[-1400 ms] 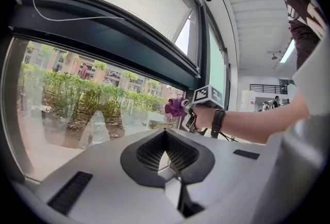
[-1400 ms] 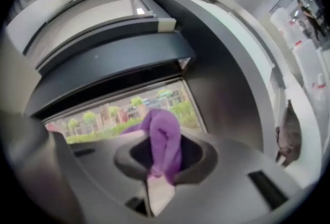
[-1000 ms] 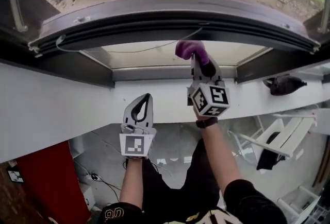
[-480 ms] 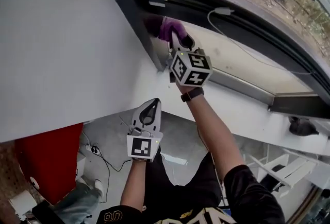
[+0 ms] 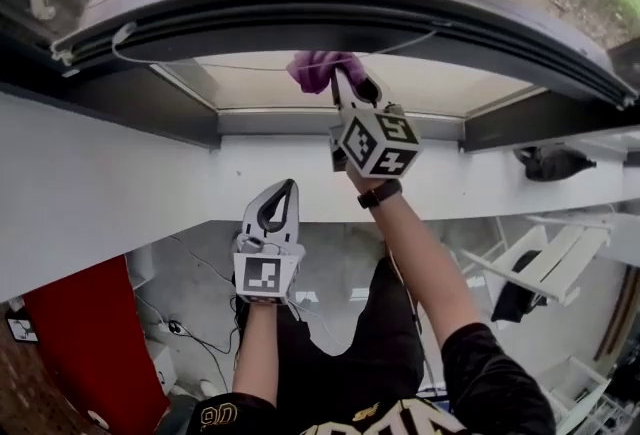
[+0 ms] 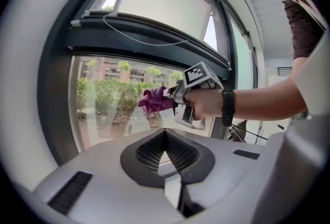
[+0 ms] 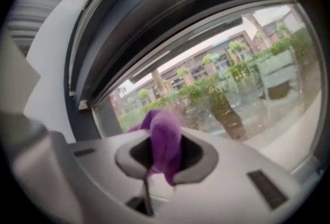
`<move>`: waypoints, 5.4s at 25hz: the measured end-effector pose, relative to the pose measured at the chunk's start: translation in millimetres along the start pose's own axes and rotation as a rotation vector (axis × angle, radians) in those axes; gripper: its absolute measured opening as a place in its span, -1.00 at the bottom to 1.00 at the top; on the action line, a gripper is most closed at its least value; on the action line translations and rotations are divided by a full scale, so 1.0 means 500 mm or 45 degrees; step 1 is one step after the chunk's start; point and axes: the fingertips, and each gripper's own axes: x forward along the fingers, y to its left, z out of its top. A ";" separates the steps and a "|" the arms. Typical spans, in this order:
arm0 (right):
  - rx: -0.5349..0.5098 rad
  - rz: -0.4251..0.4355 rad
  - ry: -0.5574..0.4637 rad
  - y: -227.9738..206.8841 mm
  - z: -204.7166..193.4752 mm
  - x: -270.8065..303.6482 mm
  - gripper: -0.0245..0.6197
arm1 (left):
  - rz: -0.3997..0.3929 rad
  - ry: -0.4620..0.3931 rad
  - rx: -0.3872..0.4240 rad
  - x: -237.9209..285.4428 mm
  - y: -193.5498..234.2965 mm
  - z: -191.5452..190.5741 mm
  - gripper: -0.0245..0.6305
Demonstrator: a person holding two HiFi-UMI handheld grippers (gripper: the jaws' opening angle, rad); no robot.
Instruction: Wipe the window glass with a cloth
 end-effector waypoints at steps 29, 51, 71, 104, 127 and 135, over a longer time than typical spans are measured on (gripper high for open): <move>0.191 0.199 0.081 0.183 -0.128 0.074 -0.68 | 0.149 -0.013 -0.015 -0.098 0.207 0.061 -0.89; 0.103 0.062 0.091 -0.095 -0.104 0.010 -0.68 | -0.096 0.033 -0.093 0.086 -0.007 -0.018 -0.89; 0.296 -0.389 -0.056 -0.516 -0.007 -0.259 -0.68 | -0.273 0.031 -0.023 0.202 -0.260 -0.040 -0.89; 0.454 -0.208 0.028 -0.392 -0.100 -0.123 -0.68 | -0.137 -0.055 -0.039 0.172 -0.163 -0.009 -0.89; 0.411 -0.098 0.265 -0.118 -0.330 -0.007 -0.68 | 0.111 0.010 -0.014 0.018 0.063 -0.016 -0.89; 0.287 0.364 0.449 0.351 -0.507 0.253 -0.68 | 0.299 0.042 0.037 -0.142 0.279 -0.016 -0.89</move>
